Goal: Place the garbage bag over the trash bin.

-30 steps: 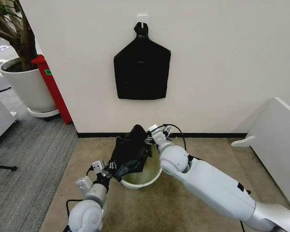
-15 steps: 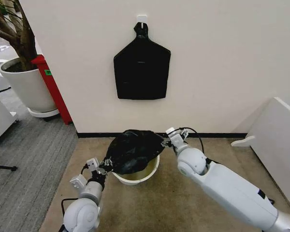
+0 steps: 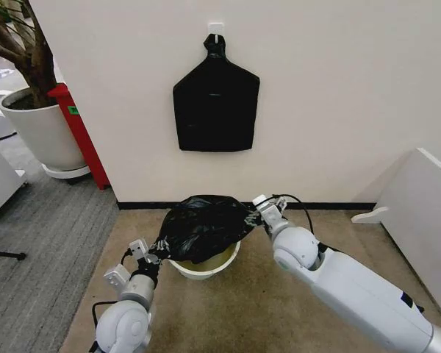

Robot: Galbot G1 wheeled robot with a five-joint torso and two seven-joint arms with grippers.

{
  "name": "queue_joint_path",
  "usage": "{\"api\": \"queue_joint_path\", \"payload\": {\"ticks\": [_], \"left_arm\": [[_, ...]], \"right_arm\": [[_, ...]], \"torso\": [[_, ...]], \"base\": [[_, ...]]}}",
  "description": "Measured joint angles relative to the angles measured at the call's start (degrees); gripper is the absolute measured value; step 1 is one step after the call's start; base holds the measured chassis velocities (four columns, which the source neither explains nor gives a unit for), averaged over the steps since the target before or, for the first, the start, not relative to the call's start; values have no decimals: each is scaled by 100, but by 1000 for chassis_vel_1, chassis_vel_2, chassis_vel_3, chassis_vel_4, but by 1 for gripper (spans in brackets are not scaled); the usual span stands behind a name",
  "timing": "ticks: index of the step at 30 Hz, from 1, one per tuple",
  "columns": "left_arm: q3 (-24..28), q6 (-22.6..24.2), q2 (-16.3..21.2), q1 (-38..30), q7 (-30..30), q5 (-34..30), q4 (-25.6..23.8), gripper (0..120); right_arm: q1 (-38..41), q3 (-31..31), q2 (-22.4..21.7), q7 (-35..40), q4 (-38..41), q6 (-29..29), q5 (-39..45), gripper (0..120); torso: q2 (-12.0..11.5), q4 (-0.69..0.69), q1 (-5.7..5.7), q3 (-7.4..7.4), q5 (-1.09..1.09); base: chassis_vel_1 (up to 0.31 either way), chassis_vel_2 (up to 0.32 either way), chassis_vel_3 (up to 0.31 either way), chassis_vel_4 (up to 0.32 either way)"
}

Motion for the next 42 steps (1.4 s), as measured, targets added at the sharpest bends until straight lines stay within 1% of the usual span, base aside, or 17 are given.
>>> {"api": "queue_joint_path", "payload": {"ticks": [4, 7, 12, 18, 22, 28, 33, 37, 39, 42], "left_arm": [[39, 0, -42, -4, -4, 20, 23, 5], [71, 0, -58, -4, -4, 41, 23, 5], [116, 2, -69, 23, -4, 81, 1, 5], [208, 3, -77, 81, -2, 152, 0, 5], [241, 4, -77, 64, -1, 165, 0, 5], [245, 4, -41, 45, -1, 165, 24, 5], [271, 4, -66, 74, 6, 181, 10, 5], [321, -1, -114, 150, 61, 265, -16, 5], [353, -13, -156, 166, 84, 326, -16, 5], [392, -15, -169, 184, 89, 360, -20, 5]], "right_arm": [[-127, 64, -68, -82, 518, -4, -20, 100], [-67, 63, -43, -126, 533, -4, -94, 100], [139, 21, 162, -157, 330, -4, -145, 100], [270, -213, 400, -172, -12, 11, -232, 100], [275, -298, 425, -174, -56, 13, -275, 100], [248, -307, 291, -182, 133, 2, -269, 100], [253, -307, 292, -183, 98, 5, -270, 100], [354, -317, 452, -180, -126, 59, -293, 100], [521, -364, 629, -181, -414, 107, -324, 100], [668, -432, 732, -182, -644, 146, -343, 100]], "torso": [[0, -2, 0, 0, 0], [0, -2, 0, 0, 0], [0, -1, 0, 0, 1], [0, 0, 0, 1, 0], [0, -1, 0, 1, 0], [0, -1, 0, 0, 0], [0, -2, 0, 0, 0], [0, -1, 0, 0, 1], [0, -1, 0, 0, 1], [0, -1, 0, 1, 1]], "base": [[0, 0, 0, 0], [0, 0, 0, 0], [0, 0, 0, 0], [0, 0, 0, 0], [0, 0, 0, 0], [0, 0, 0, 0], [0, 0, 0, 0], [0, 0, 0, 0], [0, 0, 0, 0], [0, 0, 0, 0]]}}
